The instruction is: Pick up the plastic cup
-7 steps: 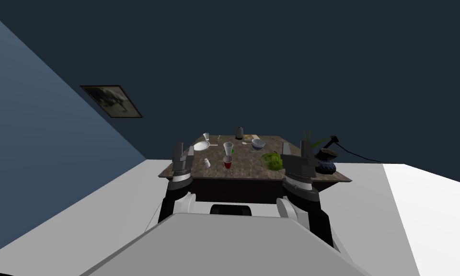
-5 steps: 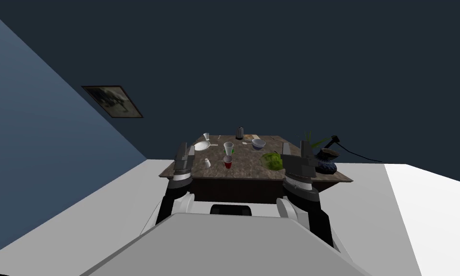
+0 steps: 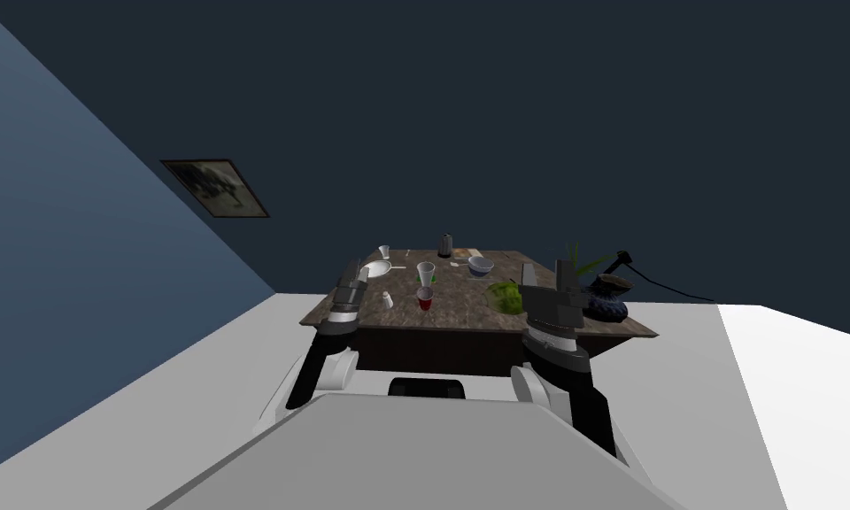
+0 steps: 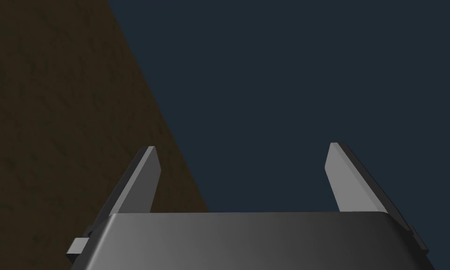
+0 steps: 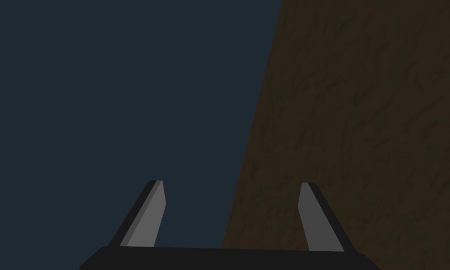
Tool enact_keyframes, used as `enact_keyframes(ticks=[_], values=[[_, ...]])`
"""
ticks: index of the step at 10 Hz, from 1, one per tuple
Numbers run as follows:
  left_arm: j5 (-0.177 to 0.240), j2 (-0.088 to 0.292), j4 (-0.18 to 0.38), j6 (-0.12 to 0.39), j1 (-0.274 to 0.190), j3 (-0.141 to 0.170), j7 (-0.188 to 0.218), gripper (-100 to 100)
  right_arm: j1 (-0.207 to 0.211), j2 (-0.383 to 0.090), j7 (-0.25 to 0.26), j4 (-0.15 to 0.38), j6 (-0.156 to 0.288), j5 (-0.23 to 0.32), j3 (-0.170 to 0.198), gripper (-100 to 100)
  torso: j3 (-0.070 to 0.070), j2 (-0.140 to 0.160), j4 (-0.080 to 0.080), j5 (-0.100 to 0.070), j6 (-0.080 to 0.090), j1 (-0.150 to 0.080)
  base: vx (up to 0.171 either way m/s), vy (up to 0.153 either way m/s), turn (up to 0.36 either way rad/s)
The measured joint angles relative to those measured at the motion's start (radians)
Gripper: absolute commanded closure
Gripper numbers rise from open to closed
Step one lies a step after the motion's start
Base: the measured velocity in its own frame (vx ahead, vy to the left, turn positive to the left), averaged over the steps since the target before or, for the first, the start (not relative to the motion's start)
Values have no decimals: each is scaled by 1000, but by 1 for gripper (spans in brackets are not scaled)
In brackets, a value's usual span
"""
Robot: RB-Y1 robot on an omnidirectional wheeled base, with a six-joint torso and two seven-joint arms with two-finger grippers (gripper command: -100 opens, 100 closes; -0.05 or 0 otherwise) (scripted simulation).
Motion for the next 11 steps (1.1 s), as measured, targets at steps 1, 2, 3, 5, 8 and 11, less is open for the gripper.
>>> enact_keyframes(ticks=[1, 2, 3, 5, 8, 11], values=[[-1, 8, -1, 29, -5, -3, -1, -100, 0, 0, 0, 0, 0, 0, 0, 0, 0, 0, 0, 0, 0, 0, -12, 38, 21], [-3, 19, 2, 56, -23, -6, -3, -100, 0, 0, 0, 0, 0, 0, 0, 0, 0, 0, 0, 0, 0, 0, -5, 30, 5], [-4, 24, 4, 81, -31, -8, -4, -100, 0, 0, 0, 0, 0, 0, 0, 0, 0, 0, 0, 0, 0, -1, 0, 11, -3], [-3, 38, 2, 126, -51, -5, -1, -100, 0, 0, 0, 0, 0, 0, 0, 0, 0, 0, 0, 0, 0, -1, -6, 23, 15], [-5, 49, 5, 194, -83, -9, -2, -100, 0, 0, 0, 0, 0, 0, 0, 0, 0, 0, 0, 0, 0, -1, -10, 22, 9], [-7, 60, 5, 269, -121, -11, -3, -100, 0, 0, 0, 0, 0, 0, 0, 0, 0, 0, 0, 0, 0, -1, -7, 22, 8]])
